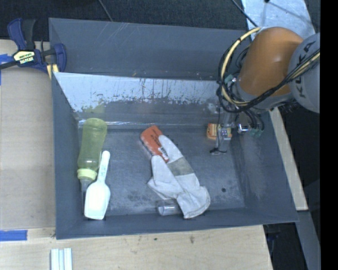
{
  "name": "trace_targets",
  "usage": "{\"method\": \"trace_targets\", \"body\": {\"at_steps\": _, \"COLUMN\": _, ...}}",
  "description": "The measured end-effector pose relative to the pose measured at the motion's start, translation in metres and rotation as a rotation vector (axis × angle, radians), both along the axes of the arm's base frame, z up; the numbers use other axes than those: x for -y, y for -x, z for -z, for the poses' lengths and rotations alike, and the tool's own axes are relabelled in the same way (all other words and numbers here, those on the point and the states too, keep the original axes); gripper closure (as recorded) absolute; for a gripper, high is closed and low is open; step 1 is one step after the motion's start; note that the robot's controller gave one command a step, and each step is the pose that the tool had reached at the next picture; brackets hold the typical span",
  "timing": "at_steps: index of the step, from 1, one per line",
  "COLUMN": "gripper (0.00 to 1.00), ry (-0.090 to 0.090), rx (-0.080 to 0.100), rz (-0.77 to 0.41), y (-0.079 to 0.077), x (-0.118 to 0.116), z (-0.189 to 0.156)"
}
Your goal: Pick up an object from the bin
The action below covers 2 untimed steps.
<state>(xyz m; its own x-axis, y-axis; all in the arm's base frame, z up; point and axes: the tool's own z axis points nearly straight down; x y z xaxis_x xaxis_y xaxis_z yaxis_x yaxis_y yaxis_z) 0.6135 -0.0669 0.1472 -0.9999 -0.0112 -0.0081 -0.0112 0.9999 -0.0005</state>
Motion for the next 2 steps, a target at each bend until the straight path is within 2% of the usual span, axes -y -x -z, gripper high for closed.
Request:
{"method": "trace_targets", "body": {"at_steps": 1, "gripper": 0.00, "ry": 0.000, "rx": -0.004, "rz": -0.065, "y": 0.012, "x": -0.027, "z": 0.036}}
{"method": "trace_targets", "body": {"at_steps": 2, "gripper": 0.00, "ry": 0.001, "rx": -0.004, "rz": -0.105, "y": -0.008, "x": -0.069, "z": 0.042}}
